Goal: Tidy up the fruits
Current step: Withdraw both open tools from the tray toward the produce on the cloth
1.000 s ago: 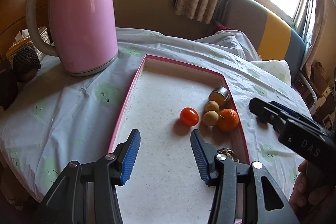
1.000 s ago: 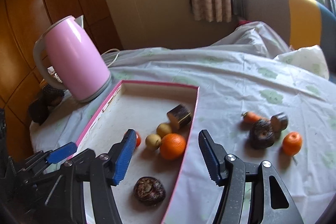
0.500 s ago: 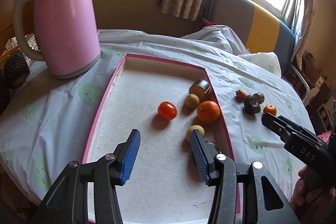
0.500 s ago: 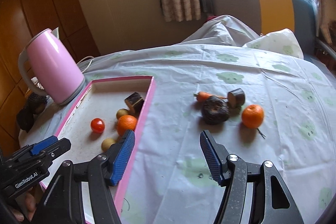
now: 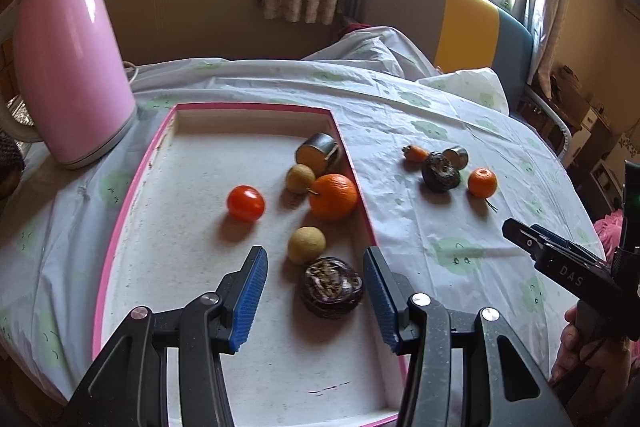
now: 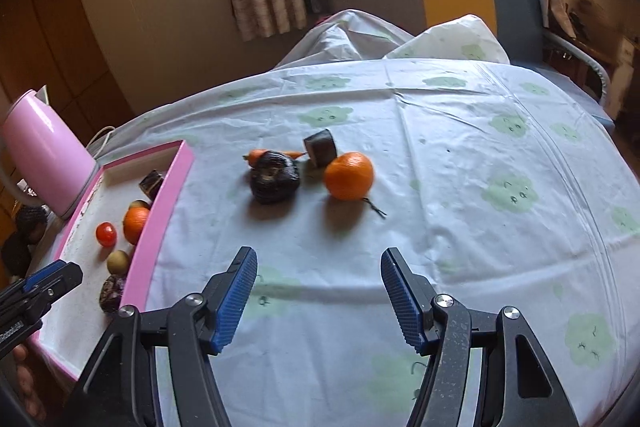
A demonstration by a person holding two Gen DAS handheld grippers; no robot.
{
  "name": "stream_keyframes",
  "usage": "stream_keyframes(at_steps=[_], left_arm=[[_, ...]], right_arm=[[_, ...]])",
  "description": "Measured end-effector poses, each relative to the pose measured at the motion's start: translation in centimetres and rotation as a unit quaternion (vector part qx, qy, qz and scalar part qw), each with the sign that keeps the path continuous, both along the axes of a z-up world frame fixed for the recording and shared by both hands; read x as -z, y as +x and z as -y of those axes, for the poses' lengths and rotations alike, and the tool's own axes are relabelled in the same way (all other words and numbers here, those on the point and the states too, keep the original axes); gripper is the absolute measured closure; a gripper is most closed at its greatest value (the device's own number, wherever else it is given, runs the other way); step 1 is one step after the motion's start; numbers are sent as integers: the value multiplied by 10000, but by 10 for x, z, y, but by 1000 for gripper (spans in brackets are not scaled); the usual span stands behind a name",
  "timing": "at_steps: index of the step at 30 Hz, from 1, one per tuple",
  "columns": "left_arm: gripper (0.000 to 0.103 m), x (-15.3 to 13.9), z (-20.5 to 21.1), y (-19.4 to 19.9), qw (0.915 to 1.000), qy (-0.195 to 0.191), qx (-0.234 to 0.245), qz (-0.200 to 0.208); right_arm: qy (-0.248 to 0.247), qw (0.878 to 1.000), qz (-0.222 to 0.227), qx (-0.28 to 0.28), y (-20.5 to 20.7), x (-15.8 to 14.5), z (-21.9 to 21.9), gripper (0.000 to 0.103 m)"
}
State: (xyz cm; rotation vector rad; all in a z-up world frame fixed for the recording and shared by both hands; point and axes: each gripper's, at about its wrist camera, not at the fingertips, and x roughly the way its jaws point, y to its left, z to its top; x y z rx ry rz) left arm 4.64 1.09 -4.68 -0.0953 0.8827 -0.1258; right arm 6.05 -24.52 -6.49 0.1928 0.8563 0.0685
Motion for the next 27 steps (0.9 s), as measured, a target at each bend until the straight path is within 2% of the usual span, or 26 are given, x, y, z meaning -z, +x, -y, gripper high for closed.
stream_keyframes(at_steps=[12, 27], left_arm=[[53, -4, 35, 10, 9988, 223, 428, 12], [53, 3, 65, 26, 9966, 228, 771, -193]], right_arm=[[-58, 10000, 9, -10, 0, 5, 6, 38], [-120, 9999, -108, 62, 4, 16, 18, 38]])
